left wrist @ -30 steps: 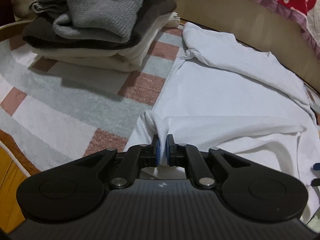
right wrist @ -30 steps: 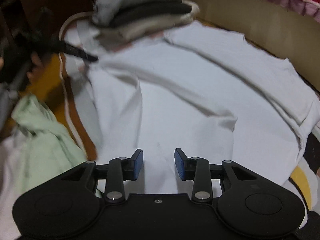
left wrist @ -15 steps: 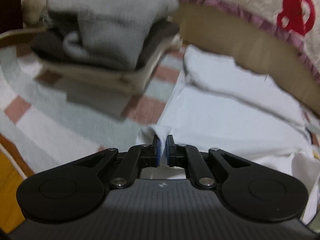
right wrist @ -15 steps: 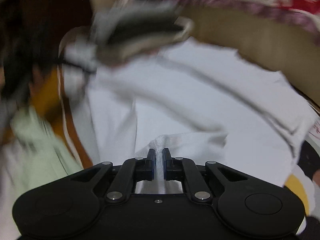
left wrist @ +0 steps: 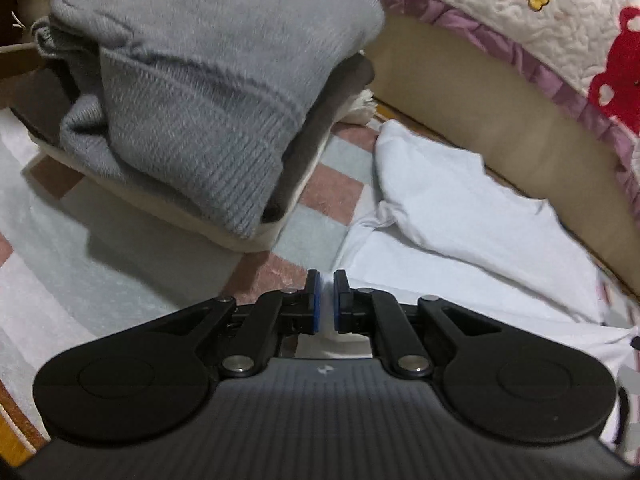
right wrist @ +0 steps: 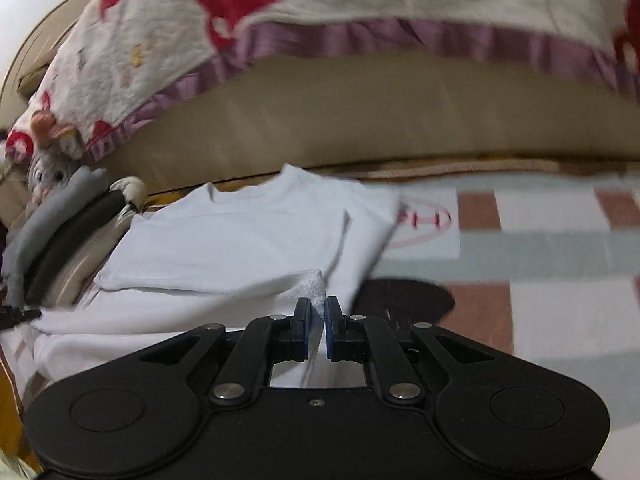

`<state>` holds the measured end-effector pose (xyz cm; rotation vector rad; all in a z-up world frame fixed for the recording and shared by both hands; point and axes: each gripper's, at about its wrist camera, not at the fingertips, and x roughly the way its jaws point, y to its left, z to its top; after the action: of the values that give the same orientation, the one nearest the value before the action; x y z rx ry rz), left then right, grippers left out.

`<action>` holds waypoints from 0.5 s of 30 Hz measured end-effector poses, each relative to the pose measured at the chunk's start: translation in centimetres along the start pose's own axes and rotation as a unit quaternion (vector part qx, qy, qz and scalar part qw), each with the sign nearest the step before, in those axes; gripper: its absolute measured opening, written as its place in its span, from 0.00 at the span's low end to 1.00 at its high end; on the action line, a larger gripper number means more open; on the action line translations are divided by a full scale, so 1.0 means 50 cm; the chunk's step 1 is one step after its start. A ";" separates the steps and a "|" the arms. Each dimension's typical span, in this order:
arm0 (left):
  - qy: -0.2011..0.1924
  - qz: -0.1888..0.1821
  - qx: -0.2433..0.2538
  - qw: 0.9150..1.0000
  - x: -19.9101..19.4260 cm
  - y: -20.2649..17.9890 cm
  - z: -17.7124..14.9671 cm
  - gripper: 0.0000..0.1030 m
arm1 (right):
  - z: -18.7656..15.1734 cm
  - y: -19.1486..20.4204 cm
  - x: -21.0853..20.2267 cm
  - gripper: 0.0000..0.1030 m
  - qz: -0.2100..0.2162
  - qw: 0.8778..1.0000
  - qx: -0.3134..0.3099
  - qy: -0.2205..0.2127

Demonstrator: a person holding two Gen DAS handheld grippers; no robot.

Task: Fold clothes

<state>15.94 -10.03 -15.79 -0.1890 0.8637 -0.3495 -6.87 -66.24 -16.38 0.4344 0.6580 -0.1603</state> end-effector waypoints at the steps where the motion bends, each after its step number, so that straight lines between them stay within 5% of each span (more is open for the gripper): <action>1: -0.003 0.000 0.003 1.000 0.005 0.000 -0.007 0.05 | -0.006 -0.006 0.007 0.09 -0.002 1.000 0.001 0.004; 5: -0.003 -0.030 0.002 1.000 0.006 0.010 -0.032 0.14 | -0.015 -0.025 0.023 0.10 0.006 1.000 0.013 0.006; 7: 0.000 -0.056 0.001 0.998 -0.003 0.010 -0.041 0.32 | -0.014 -0.029 0.022 0.12 0.009 1.000 0.016 0.001; 9: -0.005 -0.072 0.023 0.997 -0.018 0.001 -0.050 0.33 | -0.014 -0.028 0.019 0.12 0.011 1.000 0.015 -0.005; 12: 0.001 -0.093 0.033 0.995 -0.027 -0.008 -0.054 0.49 | -0.013 -0.027 0.015 0.11 0.015 1.000 0.014 -0.014; 15: 0.022 -0.098 -0.004 0.995 -0.006 -0.006 -0.044 0.50 | -0.010 -0.025 0.014 0.12 0.028 0.999 0.018 -0.016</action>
<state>14.00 -10.25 -16.92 -0.2759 0.8934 -0.5349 -6.95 -67.16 -17.59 0.4845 0.6120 -0.1257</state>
